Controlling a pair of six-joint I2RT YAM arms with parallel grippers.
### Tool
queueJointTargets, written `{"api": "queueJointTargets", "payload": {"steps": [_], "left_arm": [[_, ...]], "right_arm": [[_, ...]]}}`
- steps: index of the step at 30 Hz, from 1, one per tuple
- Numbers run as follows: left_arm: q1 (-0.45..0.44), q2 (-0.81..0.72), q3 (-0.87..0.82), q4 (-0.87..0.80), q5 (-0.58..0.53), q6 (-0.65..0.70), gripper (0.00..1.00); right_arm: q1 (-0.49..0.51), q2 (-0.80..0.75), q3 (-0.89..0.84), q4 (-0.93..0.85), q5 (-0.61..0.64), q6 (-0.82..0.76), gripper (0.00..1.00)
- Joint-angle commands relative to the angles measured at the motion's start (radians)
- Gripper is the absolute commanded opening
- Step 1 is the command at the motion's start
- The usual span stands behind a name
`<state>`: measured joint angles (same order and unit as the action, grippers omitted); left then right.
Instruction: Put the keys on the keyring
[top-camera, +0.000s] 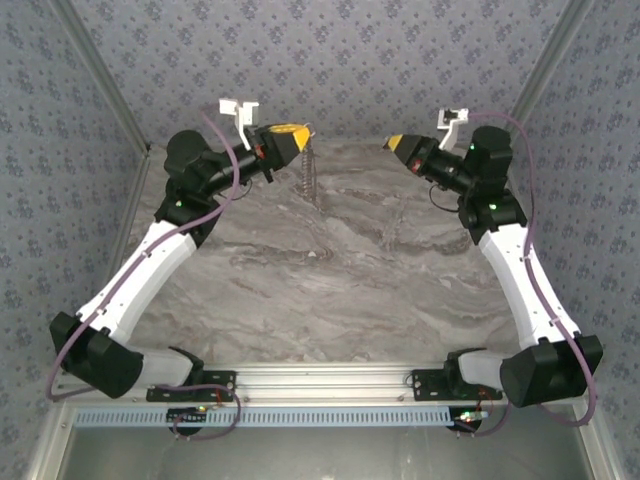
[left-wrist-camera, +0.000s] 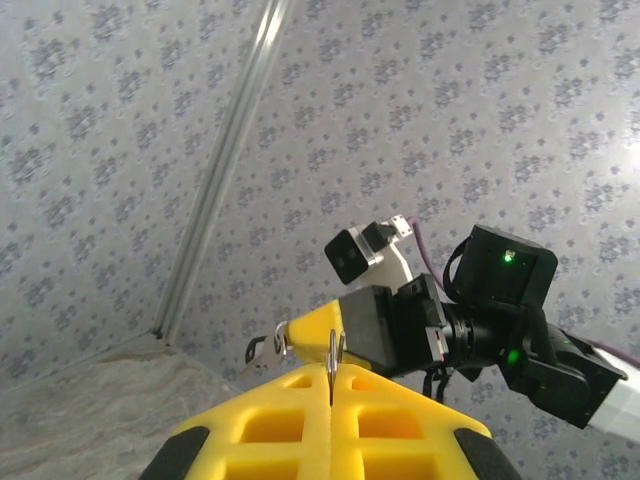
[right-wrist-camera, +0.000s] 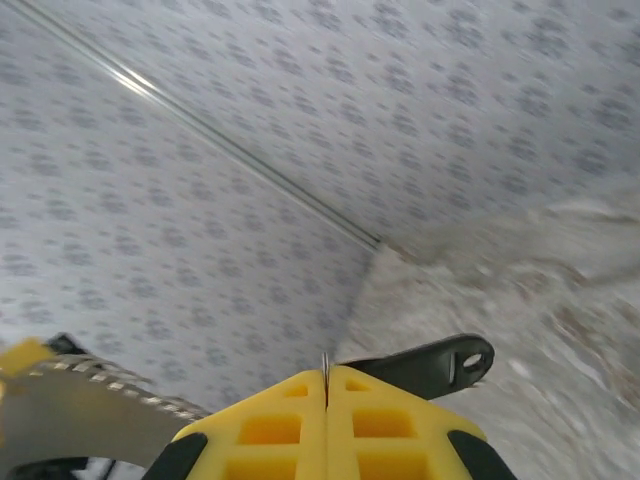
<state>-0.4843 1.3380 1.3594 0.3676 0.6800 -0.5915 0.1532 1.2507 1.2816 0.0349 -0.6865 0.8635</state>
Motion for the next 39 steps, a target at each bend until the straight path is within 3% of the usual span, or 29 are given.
{"api": "queueJointTargets", "payload": {"steps": [1,6,12,20,32,39], "left_arm": [[-0.008,0.025,0.091,0.049,0.099,-0.003,0.0],[-0.028,0.074,0.189,-0.007,0.181,0.011,0.0],[-0.052,0.102,0.263,-0.08,0.193,0.056,0.0],[-0.065,0.114,0.31,-0.198,0.121,0.121,0.0],[-0.079,0.101,0.28,-0.204,0.055,0.13,0.0],[-0.09,0.09,0.264,-0.2,0.052,0.131,0.0]], "right_arm": [[-0.013,-0.007,0.04,0.286,-0.144,0.189,0.0],[-0.008,0.019,0.102,0.397,-0.192,0.274,0.0],[0.018,0.037,0.167,0.397,-0.186,0.287,0.0],[0.114,0.051,0.203,0.312,-0.145,0.207,0.0],[0.241,0.069,0.252,0.144,-0.096,0.065,0.0],[0.266,0.077,0.276,0.118,-0.078,0.041,0.0]]}}
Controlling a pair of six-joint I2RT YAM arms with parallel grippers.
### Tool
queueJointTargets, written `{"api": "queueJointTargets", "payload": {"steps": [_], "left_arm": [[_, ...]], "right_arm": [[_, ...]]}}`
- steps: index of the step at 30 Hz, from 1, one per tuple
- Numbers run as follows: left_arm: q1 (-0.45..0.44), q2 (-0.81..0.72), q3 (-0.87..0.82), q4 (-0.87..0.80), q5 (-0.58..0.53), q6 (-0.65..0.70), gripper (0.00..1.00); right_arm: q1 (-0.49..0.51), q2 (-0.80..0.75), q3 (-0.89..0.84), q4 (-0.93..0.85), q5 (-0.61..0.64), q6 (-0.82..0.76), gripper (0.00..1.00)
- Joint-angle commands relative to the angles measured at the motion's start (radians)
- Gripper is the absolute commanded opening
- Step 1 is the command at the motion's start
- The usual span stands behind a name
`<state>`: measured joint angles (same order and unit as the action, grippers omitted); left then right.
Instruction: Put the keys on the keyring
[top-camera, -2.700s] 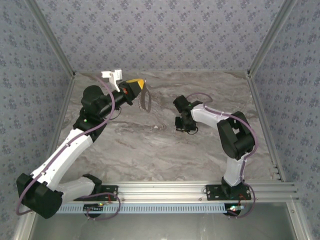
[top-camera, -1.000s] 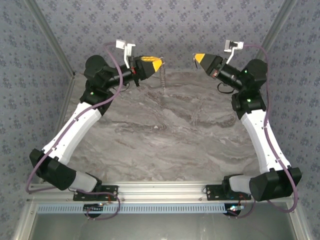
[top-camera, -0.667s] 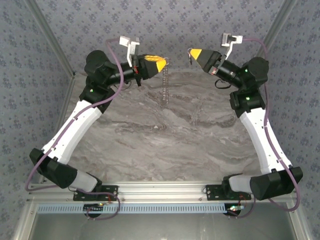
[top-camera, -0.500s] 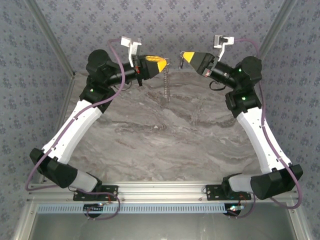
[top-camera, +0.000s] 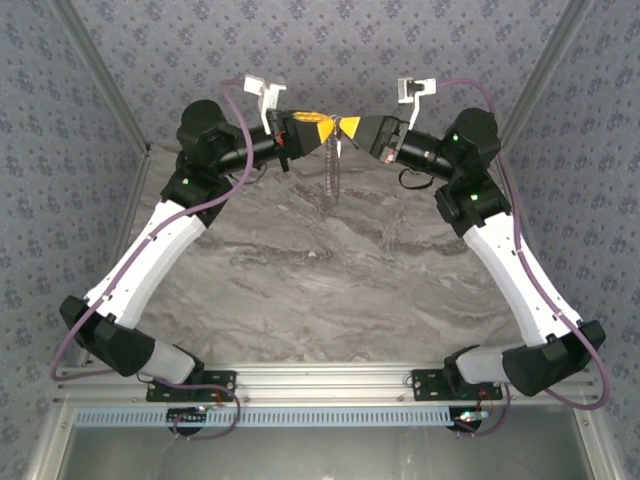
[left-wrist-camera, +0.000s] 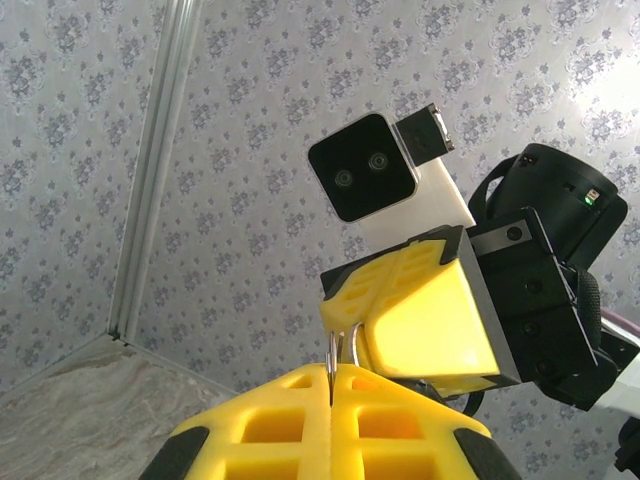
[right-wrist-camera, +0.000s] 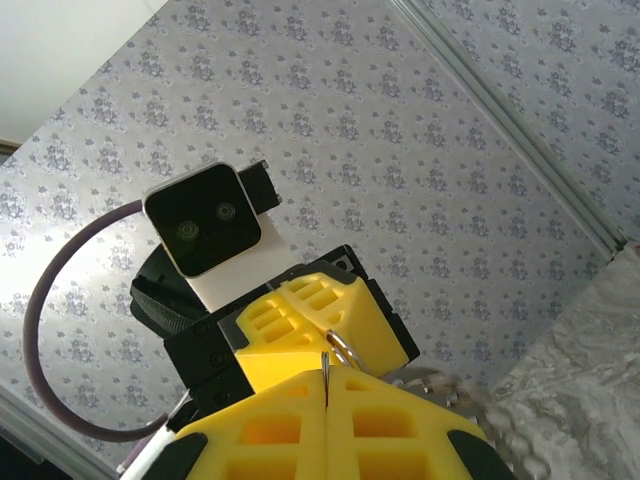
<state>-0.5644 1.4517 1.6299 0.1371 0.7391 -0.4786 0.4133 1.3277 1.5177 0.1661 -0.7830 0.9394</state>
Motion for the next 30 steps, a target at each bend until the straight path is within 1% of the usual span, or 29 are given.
{"api": "queueJointTargets", "payload": {"steps": [1,18,30], "left_arm": [[-0.011,-0.025,-0.009,0.031,-0.007,0.017,0.0],[-0.019,-0.054,-0.035,0.049,-0.023,0.017,0.0],[-0.021,-0.061,-0.03,0.065,-0.016,0.014,0.0]], "right_arm": [[0.008,0.001,0.042,-0.016,0.019,-0.037,0.0],[-0.005,-0.012,0.019,-0.087,0.062,-0.066,0.0],[-0.052,-0.039,-0.043,-0.092,0.061,-0.058,0.0]]}}
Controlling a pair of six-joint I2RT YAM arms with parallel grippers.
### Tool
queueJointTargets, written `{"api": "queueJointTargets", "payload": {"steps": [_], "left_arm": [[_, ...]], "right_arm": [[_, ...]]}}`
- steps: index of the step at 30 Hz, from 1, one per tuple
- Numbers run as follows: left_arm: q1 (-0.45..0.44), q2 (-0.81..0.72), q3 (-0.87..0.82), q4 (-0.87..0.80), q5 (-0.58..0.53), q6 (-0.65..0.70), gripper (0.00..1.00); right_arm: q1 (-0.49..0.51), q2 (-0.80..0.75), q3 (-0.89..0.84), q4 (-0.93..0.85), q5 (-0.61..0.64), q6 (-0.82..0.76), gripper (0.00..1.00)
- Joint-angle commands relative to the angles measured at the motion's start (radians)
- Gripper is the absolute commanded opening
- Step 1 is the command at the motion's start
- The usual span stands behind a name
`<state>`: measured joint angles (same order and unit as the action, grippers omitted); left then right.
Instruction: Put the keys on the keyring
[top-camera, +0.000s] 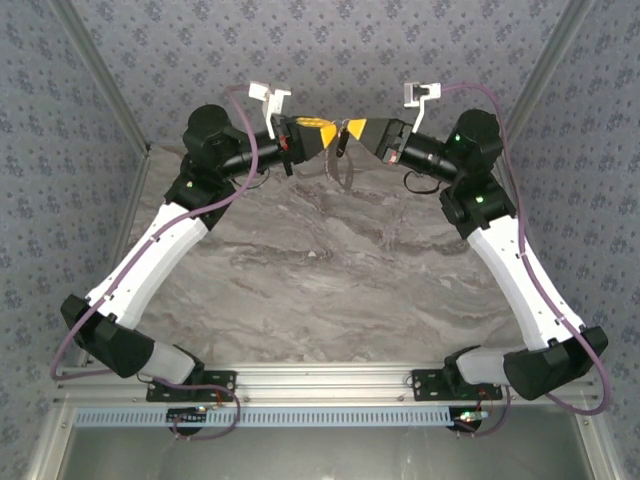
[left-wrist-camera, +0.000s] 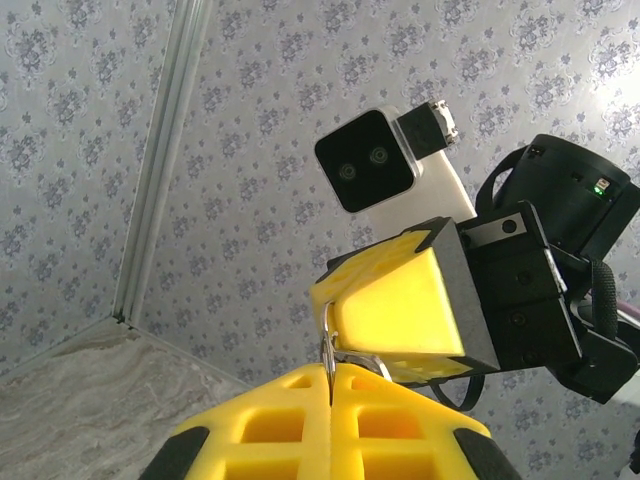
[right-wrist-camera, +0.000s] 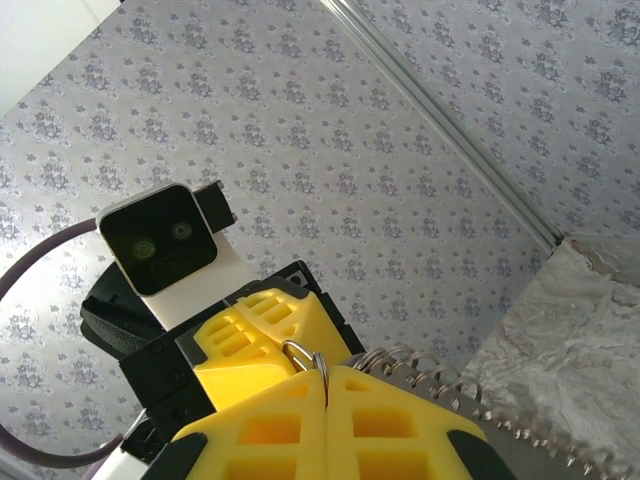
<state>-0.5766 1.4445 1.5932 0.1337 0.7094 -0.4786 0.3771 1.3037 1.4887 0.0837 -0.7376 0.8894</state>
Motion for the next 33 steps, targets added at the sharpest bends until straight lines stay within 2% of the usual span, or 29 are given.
{"api": "queueJointTargets", "payload": {"steps": [1,6,14,22,26,33], "left_arm": [[-0.009,-0.054,0.007,0.069,0.013,0.014,0.0],[-0.008,-0.052,0.006,0.071,0.016,0.015,0.0],[-0.008,-0.05,0.011,0.071,0.023,0.017,0.0],[-0.008,-0.048,0.015,0.081,0.031,0.011,0.0],[-0.009,-0.047,0.019,0.078,0.039,0.011,0.0],[-0.01,-0.035,0.039,0.077,0.071,0.0,0.0]], "right_arm": [[-0.02,-0.014,-0.017,-0.005,0.011,-0.004,0.0],[-0.033,0.002,-0.016,0.026,-0.049,0.017,0.0],[-0.12,0.06,0.048,0.151,-0.268,0.121,0.0],[-0.165,0.107,0.085,0.225,-0.404,0.186,0.0],[-0.176,0.131,0.093,0.311,-0.447,0.255,0.0],[-0.167,0.174,0.115,0.402,-0.449,0.335,0.0]]}}
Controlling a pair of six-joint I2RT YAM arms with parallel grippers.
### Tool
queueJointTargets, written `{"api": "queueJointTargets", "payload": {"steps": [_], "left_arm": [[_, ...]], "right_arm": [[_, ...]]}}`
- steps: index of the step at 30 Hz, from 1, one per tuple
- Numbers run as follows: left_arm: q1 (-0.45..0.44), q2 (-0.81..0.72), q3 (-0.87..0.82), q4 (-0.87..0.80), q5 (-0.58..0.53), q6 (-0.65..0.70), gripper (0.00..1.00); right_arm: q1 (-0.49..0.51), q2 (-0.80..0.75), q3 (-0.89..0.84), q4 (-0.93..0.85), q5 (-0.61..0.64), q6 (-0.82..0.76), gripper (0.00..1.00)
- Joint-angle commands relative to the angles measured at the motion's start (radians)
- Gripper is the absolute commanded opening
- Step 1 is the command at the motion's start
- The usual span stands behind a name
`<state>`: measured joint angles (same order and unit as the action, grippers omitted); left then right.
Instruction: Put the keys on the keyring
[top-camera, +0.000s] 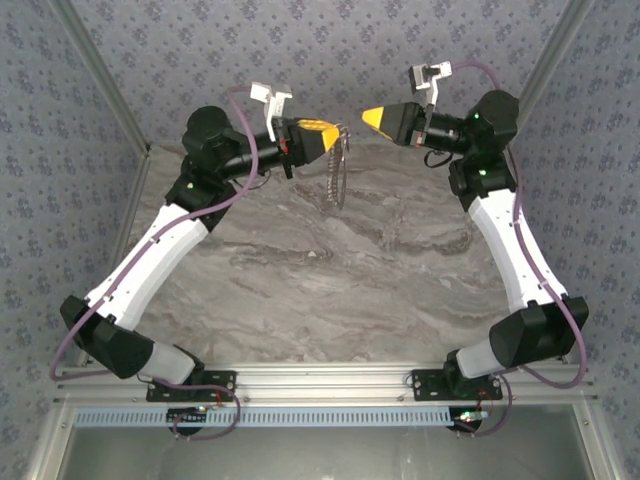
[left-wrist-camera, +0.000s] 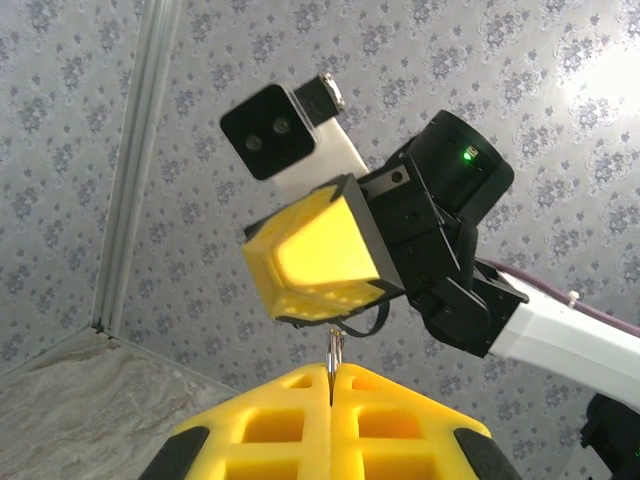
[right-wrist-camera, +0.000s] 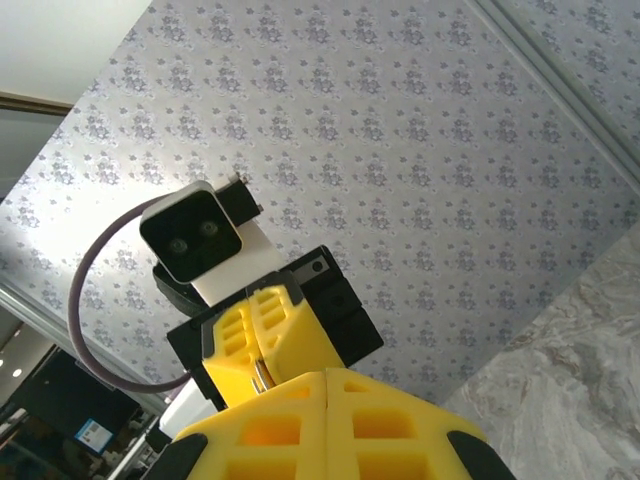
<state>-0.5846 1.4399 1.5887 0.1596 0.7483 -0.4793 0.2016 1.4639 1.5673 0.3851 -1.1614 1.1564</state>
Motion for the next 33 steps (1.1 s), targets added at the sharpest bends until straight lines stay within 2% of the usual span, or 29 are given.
{"api": "queueJointTargets", "payload": {"steps": [1,5,9,14,16,20,24,33], "left_arm": [[-0.003,-0.029,0.042,0.053,0.032,0.002,0.0],[-0.004,-0.03,0.038,0.057,0.021,0.003,0.0],[-0.004,-0.032,0.035,0.052,0.013,0.01,0.0],[-0.005,-0.028,0.036,0.05,0.002,0.016,0.0],[-0.005,-0.026,0.04,0.047,0.0,0.019,0.0],[-0.004,-0.023,0.044,0.045,0.001,0.022,0.0],[-0.004,-0.022,0.045,0.044,0.0,0.024,0.0],[-0.004,-0.024,0.041,0.046,-0.001,0.028,0.0]], "right_arm": [[0.011,0.018,0.032,0.122,-0.02,0.082,0.0],[0.013,0.019,-0.001,0.165,0.009,0.124,0.02],[0.009,-0.004,-0.044,0.224,0.04,0.163,0.19],[0.03,-0.039,-0.074,0.205,0.061,0.146,0.39],[0.049,-0.054,-0.089,0.17,0.075,0.114,0.45],[0.104,-0.094,-0.085,-0.065,0.126,-0.078,0.55],[0.136,-0.106,-0.059,-0.256,0.167,-0.219,0.57],[0.123,-0.143,-0.094,-0.41,0.174,-0.318,0.55]]}}
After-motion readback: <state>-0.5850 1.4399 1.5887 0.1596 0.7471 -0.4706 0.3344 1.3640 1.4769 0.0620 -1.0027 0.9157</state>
